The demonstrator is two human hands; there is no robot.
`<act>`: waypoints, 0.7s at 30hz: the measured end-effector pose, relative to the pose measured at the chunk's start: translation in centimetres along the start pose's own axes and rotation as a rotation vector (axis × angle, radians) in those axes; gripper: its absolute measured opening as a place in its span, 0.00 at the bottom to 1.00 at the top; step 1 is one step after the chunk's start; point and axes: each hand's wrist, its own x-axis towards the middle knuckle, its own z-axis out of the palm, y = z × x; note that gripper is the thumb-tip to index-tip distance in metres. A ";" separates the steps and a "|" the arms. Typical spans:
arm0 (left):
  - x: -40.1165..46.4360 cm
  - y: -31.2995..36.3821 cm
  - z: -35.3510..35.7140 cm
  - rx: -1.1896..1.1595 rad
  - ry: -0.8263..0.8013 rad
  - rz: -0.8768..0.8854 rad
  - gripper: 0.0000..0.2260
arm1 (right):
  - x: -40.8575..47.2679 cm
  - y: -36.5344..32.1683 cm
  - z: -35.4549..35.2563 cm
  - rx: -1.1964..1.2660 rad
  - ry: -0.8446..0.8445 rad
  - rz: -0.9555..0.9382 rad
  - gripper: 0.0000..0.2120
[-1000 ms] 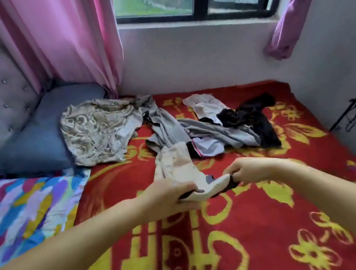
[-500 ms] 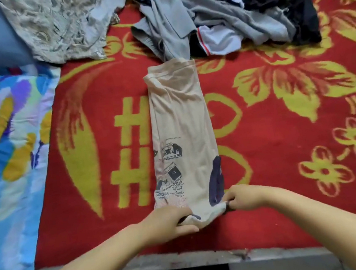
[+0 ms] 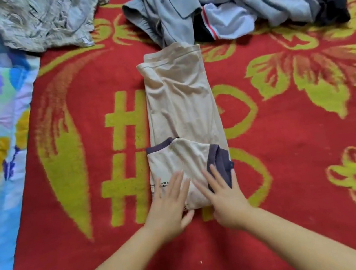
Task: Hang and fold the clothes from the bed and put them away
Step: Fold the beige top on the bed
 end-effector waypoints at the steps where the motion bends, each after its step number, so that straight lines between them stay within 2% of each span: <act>1: -1.4 0.1 1.1 0.011 -0.091 -0.006 0.40 | -0.3 0.0 1.2 -0.047 -0.069 0.003 0.44; 3: -2.7 0.0 2.6 0.023 -0.217 -0.101 0.42 | 0.0 0.7 2.1 -0.105 -0.114 0.054 0.43; 4: -2.6 -0.2 3.0 0.029 -0.226 -0.130 0.40 | 0.5 1.0 2.0 -0.121 -0.101 0.078 0.42; 6: -1.5 -0.9 3.5 0.075 -0.138 -0.090 0.27 | 1.6 1.6 1.5 -0.095 -0.078 0.100 0.38; 7: -0.7 -1.3 3.4 0.079 -0.121 -0.081 0.23 | 2.0 1.7 1.1 -0.069 -0.094 0.097 0.36; 10: 1.0 -2.1 1.6 0.127 -0.209 -0.045 0.25 | 2.1 2.3 -0.1 -0.033 -0.156 0.059 0.36; 12: 1.0 -2.5 1.1 0.130 -0.401 0.003 0.29 | 1.7 2.3 -1.1 0.007 -0.236 0.020 0.36; 14: 1.0 -2.3 -0.6 -0.064 -0.614 -0.001 0.31 | 1.1 2.2 -2.7 0.130 -0.366 -0.014 0.34; 15: 1.1 -2.3 -1.9 -0.225 -0.715 -0.021 0.29 | 0.7 2.1 -3.8 0.200 -0.470 -0.031 0.32; 18: 1.5 -3.1 -5.4 -0.609 -1.038 -0.041 0.13 | -0.3 2.1 -7.4 0.350 -0.814 -0.033 0.12; 19: 1.8 -3.7 -6.4 -0.679 -1.092 -0.071 0.11 | -0.3 2.3 -8.7 0.408 -0.902 -0.023 0.10; 21: 2.7 -4.9 -8.0 -0.829 -1.113 -0.206 0.12 | 0.3 3.2 -10.9 0.560 -0.942 0.022 0.11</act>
